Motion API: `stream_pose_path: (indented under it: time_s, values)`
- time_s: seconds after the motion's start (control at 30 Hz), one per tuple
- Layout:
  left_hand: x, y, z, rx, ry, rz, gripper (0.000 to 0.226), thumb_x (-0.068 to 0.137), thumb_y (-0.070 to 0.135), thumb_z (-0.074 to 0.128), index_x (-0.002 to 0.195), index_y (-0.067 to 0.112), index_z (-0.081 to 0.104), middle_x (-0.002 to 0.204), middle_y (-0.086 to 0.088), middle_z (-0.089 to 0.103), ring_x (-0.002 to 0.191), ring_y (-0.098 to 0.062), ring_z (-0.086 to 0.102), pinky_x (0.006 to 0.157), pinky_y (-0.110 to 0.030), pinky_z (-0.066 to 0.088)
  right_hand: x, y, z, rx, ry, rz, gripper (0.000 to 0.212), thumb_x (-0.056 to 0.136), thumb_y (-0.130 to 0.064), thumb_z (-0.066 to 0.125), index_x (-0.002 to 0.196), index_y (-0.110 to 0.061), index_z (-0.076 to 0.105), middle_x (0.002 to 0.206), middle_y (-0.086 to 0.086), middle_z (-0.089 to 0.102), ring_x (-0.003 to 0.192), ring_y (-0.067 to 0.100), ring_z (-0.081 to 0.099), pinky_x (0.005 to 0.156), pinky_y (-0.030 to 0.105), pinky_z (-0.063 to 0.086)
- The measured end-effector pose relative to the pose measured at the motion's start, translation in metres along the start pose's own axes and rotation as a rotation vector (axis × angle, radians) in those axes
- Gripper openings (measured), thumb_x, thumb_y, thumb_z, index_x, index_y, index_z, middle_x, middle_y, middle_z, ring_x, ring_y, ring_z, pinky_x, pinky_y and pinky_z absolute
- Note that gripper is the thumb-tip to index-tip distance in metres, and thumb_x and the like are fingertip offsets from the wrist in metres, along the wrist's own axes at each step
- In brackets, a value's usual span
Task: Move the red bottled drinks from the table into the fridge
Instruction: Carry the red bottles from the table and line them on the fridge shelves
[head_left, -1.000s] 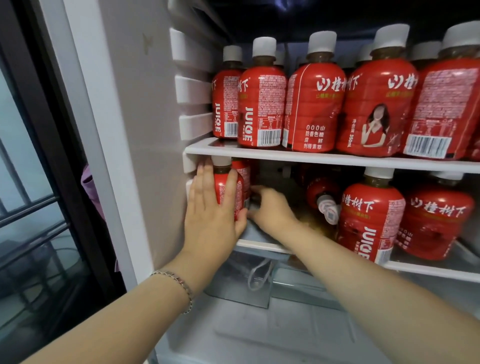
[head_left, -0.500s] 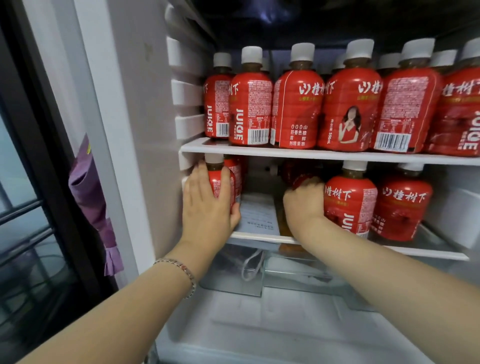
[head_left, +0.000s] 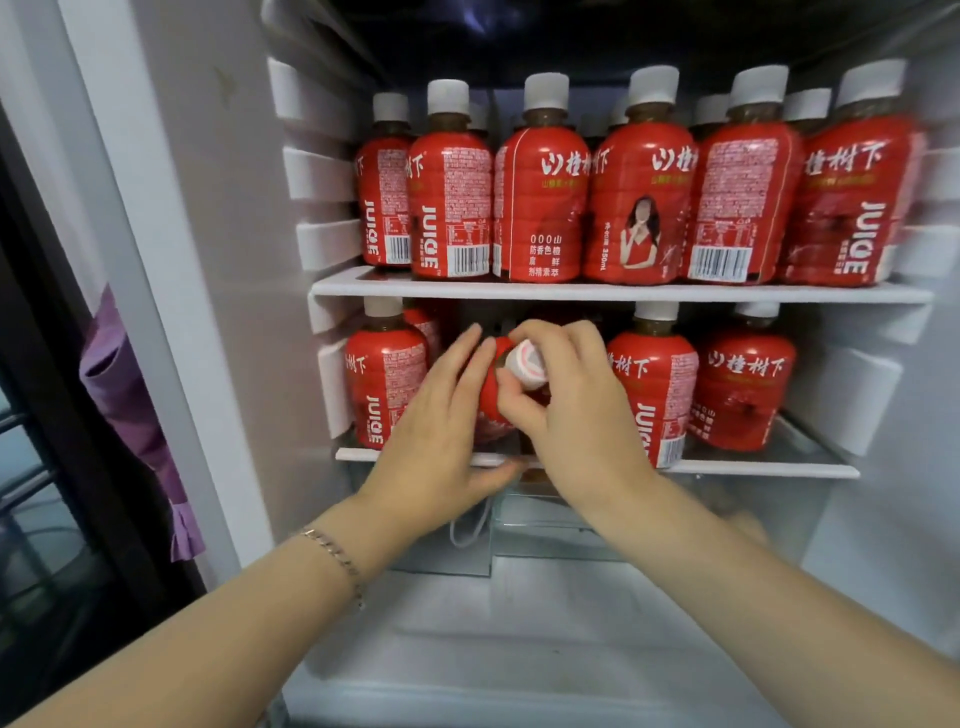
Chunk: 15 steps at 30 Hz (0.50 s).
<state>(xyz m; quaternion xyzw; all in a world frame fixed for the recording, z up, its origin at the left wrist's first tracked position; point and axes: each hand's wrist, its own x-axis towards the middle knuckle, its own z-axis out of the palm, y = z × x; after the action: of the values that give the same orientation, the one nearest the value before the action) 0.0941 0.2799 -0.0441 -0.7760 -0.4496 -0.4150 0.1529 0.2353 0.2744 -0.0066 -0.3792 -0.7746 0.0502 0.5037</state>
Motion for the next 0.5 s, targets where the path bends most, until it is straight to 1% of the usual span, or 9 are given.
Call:
stream_pose_path:
  time_s: [0.07, 0.1, 0.13, 0.23, 0.27, 0.33, 0.37, 0.43, 0.5]
  values:
    - [0.012, 0.014, 0.002, -0.187, 0.011, -0.111, 0.087, 0.068, 0.039, 0.070, 0.141, 0.022, 0.026, 0.143, -0.008, 0.035, 0.132, -0.020, 0.033, 0.108, -0.044, 0.036, 0.003, -0.003, -0.006, 0.054, 0.003, 0.053, 0.032, 0.090, -0.024, 0.058, 0.121, -0.017, 0.052, 0.107, 0.001, 0.047, 0.097, 0.016, 0.052, 0.087, 0.028, 0.044]
    - [0.016, 0.017, 0.002, -0.211, 0.032, -0.148, 0.083, 0.068, 0.036, 0.073, 0.139, 0.025, 0.033, 0.136, -0.005, 0.040, 0.125, -0.020, 0.040, 0.103, -0.043, 0.041, 0.003, -0.003, -0.009, 0.055, 0.029, 0.071, 0.032, 0.091, -0.027, 0.055, 0.122, -0.017, 0.051, 0.108, -0.001, 0.048, 0.100, 0.014, 0.051, 0.089, 0.027, 0.043]
    - [0.020, 0.019, 0.002, -0.212, 0.049, -0.169, 0.080, 0.067, 0.032, 0.077, 0.137, 0.027, 0.037, 0.129, -0.002, 0.043, 0.119, -0.018, 0.044, 0.099, -0.040, 0.044, 0.003, 0.001, -0.013, 0.024, 0.108, 0.074, 0.033, 0.092, -0.031, 0.053, 0.121, -0.016, 0.051, 0.109, 0.000, 0.049, 0.102, 0.015, 0.049, 0.091, 0.028, 0.042]
    - [0.023, 0.018, 0.002, -0.260, 0.104, -0.276, 0.076, 0.069, 0.027, 0.080, 0.134, 0.031, 0.040, 0.122, 0.006, 0.043, 0.108, -0.003, 0.042, 0.091, -0.012, 0.038, 0.001, 0.019, -0.025, -0.209, 0.439, 0.130, 0.048, 0.087, -0.041, 0.051, 0.125, -0.011, 0.049, 0.119, 0.009, 0.048, 0.110, 0.020, 0.040, 0.096, 0.028, 0.033]
    - [0.022, 0.019, 0.001, -0.299, 0.134, -0.332, 0.075, 0.070, 0.028, 0.080, 0.133, 0.033, 0.039, 0.122, 0.008, 0.043, 0.107, -0.001, 0.042, 0.087, -0.007, 0.035, 0.001, 0.026, -0.027, -0.251, 0.461, 0.208, 0.057, 0.085, -0.042, 0.057, 0.131, -0.011, 0.044, 0.124, 0.013, 0.045, 0.114, 0.023, 0.037, 0.099, 0.030, 0.032]
    - [0.018, 0.022, 0.000, -0.380, 0.188, -0.406, 0.073, 0.070, 0.031, 0.078, 0.129, 0.038, 0.036, 0.123, 0.011, 0.045, 0.109, -0.002, 0.046, 0.085, -0.009, 0.036, -0.001, 0.039, -0.029, -0.228, 0.372, 0.352, 0.080, 0.079, -0.042, 0.069, 0.143, -0.019, 0.027, 0.133, 0.014, 0.038, 0.121, 0.027, 0.037, 0.100, 0.036, 0.035]
    - [0.015, 0.023, -0.001, -0.403, 0.200, -0.425, 0.072, 0.069, 0.032, 0.078, 0.126, 0.042, 0.035, 0.122, 0.013, 0.046, 0.109, -0.004, 0.048, 0.085, -0.012, 0.038, -0.002, 0.043, -0.029, -0.175, 0.321, 0.374, 0.088, 0.077, -0.040, 0.072, 0.145, -0.026, 0.019, 0.135, 0.012, 0.037, 0.120, 0.026, 0.041, 0.097, 0.035, 0.039]
    - [0.009, 0.026, -0.005, -0.413, 0.197, -0.439, 0.072, 0.068, 0.031, 0.078, 0.123, 0.046, 0.034, 0.121, 0.014, 0.047, 0.109, -0.006, 0.050, 0.086, -0.019, 0.042, -0.004, 0.048, -0.030, -0.054, 0.299, 0.363, 0.096, 0.076, -0.032, 0.076, 0.146, -0.035, 0.010, 0.134, 0.002, 0.037, 0.113, 0.013, 0.044, 0.089, 0.028, 0.042]
    - [0.004, 0.027, -0.009, -0.407, 0.202, -0.437, 0.074, 0.067, 0.029, 0.079, 0.125, 0.043, 0.036, 0.124, 0.012, 0.048, 0.110, -0.008, 0.051, 0.087, -0.023, 0.043, -0.005, 0.052, -0.030, 0.062, 0.340, 0.349, 0.099, 0.076, -0.024, 0.077, 0.147, -0.036, 0.009, 0.126, -0.011, 0.031, 0.108, 0.000, 0.034, 0.089, 0.021, 0.036]
